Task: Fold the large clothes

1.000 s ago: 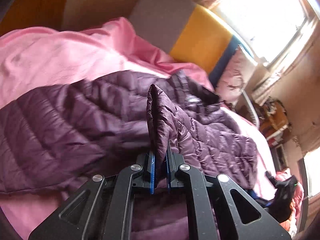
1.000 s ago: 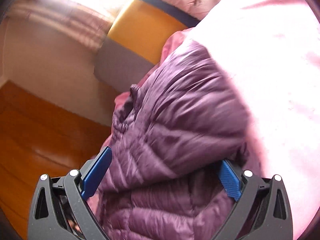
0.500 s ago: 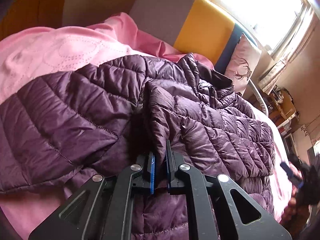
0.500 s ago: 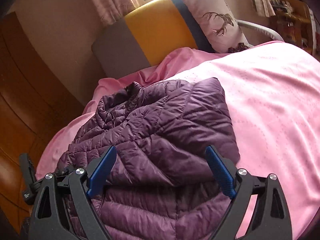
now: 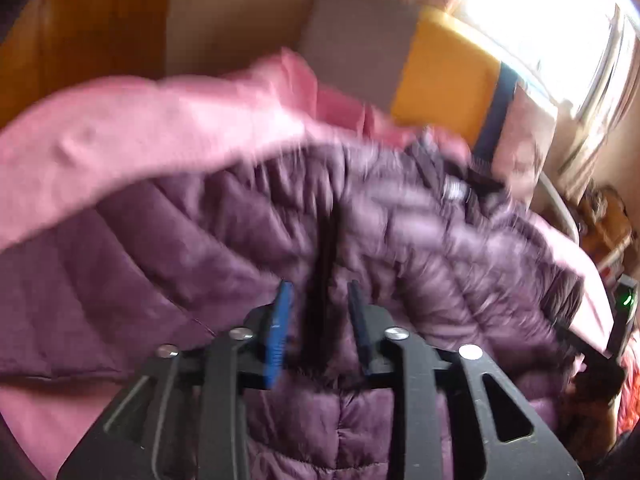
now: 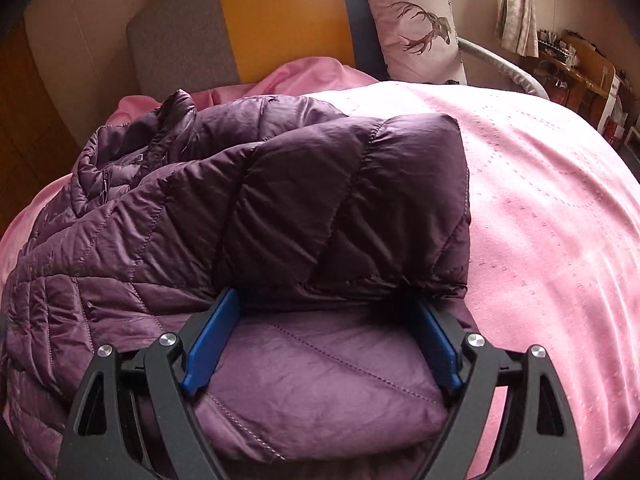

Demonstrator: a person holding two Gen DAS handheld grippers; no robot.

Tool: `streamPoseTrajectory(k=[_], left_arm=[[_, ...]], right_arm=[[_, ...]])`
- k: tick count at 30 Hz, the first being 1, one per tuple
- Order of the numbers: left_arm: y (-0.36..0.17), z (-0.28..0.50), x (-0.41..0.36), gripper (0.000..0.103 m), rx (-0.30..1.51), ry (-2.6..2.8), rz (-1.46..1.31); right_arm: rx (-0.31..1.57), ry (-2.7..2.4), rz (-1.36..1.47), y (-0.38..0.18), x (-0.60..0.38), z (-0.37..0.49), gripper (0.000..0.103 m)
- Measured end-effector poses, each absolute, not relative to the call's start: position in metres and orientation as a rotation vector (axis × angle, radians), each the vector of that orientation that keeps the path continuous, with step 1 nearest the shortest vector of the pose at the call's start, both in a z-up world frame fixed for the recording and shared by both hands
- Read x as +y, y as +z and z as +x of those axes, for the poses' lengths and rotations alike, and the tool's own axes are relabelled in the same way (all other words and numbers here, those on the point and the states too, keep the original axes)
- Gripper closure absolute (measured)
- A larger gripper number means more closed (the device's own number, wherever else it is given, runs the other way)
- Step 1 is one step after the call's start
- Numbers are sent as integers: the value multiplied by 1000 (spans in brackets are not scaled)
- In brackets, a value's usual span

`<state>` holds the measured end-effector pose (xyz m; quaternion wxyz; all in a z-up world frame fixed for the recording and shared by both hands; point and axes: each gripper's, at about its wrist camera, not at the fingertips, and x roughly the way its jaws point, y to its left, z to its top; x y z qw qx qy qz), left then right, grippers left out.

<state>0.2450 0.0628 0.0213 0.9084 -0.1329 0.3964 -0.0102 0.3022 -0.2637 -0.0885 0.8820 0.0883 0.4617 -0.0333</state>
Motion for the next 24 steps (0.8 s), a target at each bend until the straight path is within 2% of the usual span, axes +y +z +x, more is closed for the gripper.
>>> streamPoseTrajectory(k=[5, 13, 22, 24], left_arm=[[38, 256, 35, 68, 781, -126, -229], [-24, 312, 14, 68, 942, -121, -199], [-25, 304, 17, 68, 936, -114, -198], [-11, 289, 18, 61, 931, -90, -179]], right_arm=[[962, -74, 148, -94, -256, 308, 13], [951, -58, 161, -98, -256, 310, 11], [951, -62, 148, -100, -254, 312, 10], [951, -60, 149, -101, -254, 312, 9]])
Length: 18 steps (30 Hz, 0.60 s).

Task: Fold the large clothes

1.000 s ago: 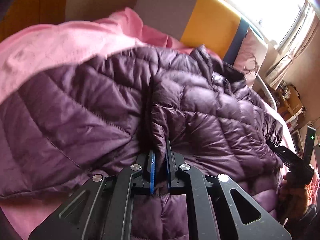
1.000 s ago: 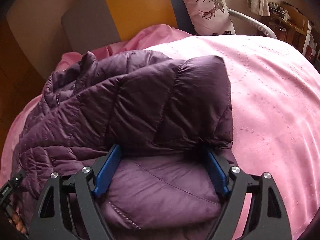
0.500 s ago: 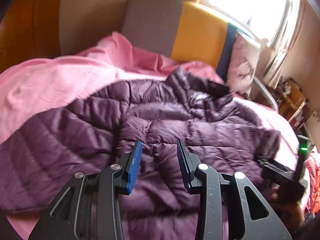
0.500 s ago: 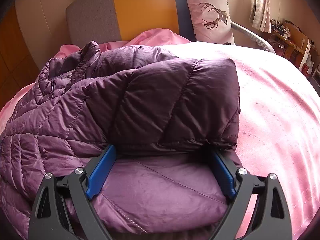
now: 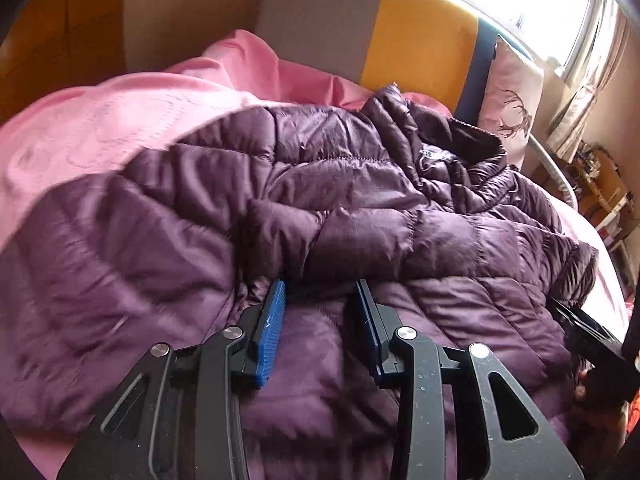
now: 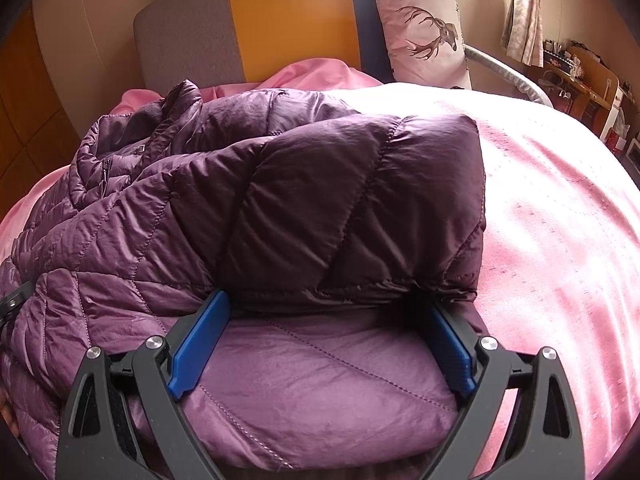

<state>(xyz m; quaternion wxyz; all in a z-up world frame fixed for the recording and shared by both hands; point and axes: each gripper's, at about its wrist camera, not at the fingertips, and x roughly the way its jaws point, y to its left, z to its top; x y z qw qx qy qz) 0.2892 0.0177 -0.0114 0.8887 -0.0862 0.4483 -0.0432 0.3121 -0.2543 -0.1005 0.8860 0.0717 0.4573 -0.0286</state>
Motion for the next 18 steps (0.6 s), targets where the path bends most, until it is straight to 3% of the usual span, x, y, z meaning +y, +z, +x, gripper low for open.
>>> streamPoseTrajectory(k=[1, 2, 10, 18], left_arm=[[0, 277, 15, 43, 896, -81, -161], [10, 266, 14, 32, 859, -71, -150], [62, 179, 13, 31, 698, -89, -115], [71, 142, 14, 31, 673, -77, -109]], right_arm=[[951, -58, 151, -101, -254, 312, 9], [952, -59, 152, -101, -254, 312, 9], [954, -58, 151, -100, -254, 312, 8], [963, -94, 78, -75, -237, 300, 3]])
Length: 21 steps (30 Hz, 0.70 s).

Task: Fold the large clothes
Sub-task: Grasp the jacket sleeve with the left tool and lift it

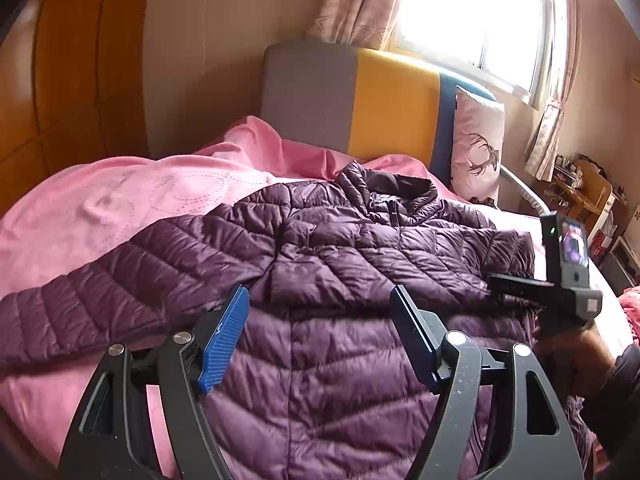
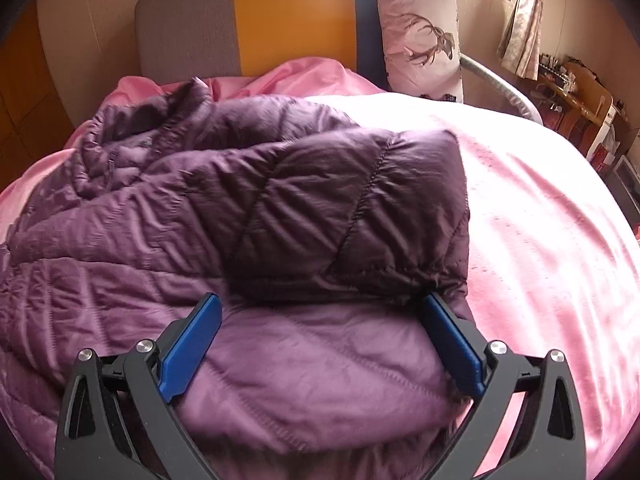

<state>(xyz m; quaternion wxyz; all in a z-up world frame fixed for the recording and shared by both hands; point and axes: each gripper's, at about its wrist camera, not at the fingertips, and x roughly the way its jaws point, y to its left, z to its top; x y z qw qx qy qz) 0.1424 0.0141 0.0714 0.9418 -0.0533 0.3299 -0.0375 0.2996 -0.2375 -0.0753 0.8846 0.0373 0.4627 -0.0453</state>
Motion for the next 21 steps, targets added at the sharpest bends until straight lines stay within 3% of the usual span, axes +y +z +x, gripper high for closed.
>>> streamPoseTrajectory(k=[8, 21], left_arm=[[60, 130, 20, 31, 697, -74, -129], [49, 122, 45, 31, 721, -28, -170]], right_arm=[[868, 107, 38, -39, -166, 262, 3], [980, 77, -58, -91, -118, 277, 2]])
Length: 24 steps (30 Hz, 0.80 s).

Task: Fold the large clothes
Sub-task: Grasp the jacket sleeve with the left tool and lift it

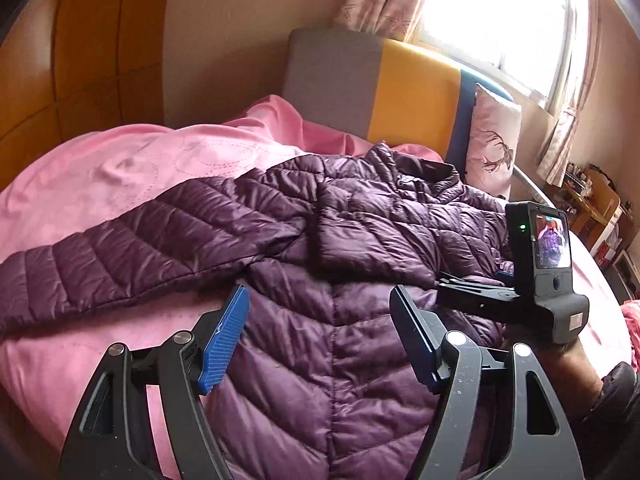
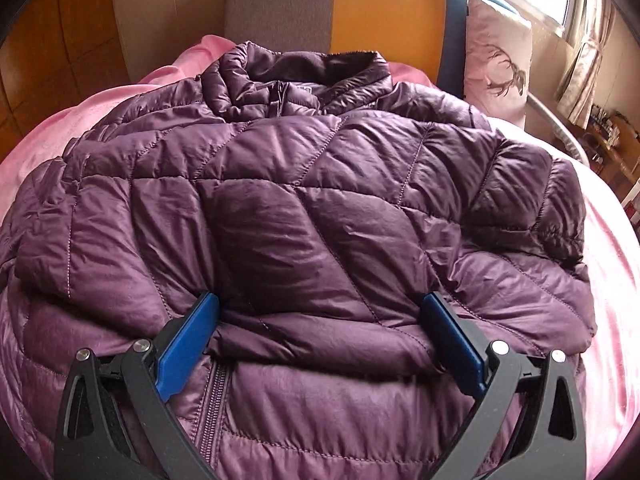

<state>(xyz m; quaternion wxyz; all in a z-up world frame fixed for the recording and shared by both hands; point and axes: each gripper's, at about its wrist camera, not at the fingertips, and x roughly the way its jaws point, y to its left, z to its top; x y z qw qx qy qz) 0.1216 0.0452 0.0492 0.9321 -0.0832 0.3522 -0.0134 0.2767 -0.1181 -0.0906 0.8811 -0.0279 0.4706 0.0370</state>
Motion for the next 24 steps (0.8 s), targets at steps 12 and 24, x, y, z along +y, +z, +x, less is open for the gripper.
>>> streamPoseTrajectory(k=[12, 24], left_arm=[[44, 105, 71, 28, 743, 36, -201], [16, 82, 137, 27, 809, 128, -370]], right_arm=[[952, 89, -9, -74, -126, 266, 2], [905, 169, 4, -51, -143, 188, 2]])
